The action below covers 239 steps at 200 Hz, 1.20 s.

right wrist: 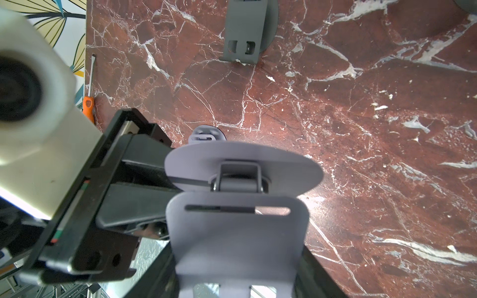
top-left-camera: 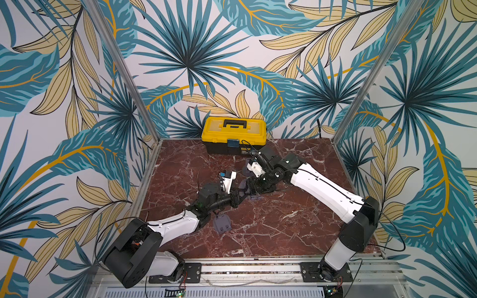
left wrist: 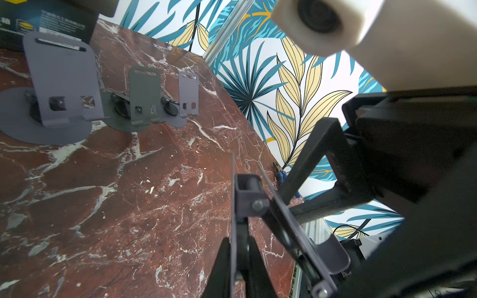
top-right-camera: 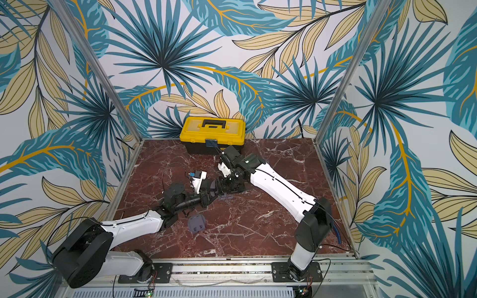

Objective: Open the phone stand

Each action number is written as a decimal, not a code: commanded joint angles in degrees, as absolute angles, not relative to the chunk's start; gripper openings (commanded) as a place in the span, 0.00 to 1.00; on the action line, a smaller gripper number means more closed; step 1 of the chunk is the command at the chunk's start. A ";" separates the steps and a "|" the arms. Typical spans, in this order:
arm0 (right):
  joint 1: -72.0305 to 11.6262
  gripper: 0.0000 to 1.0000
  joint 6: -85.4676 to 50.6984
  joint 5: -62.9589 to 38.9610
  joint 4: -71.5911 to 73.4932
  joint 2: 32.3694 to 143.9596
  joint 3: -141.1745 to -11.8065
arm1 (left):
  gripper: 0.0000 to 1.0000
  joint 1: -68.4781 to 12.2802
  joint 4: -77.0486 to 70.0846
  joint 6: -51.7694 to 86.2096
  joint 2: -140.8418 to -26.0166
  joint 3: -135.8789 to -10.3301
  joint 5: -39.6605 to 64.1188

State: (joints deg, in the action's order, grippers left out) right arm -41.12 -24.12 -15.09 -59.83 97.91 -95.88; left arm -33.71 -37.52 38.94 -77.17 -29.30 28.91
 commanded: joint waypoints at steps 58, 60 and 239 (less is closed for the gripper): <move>-41.31 0.75 -27.65 -14.02 -52.20 95.82 -90.87 | 0.00 -33.49 -40.58 39.58 -75.72 -31.03 28.59; -41.31 0.76 -27.74 -13.92 -52.09 95.74 -90.88 | 0.00 -33.44 -40.60 39.54 -75.69 -31.03 28.57; -41.04 0.72 -25.14 -3.68 -57.69 98.92 -100.14 | 0.00 -33.49 -40.61 41.32 -77.25 -30.76 27.88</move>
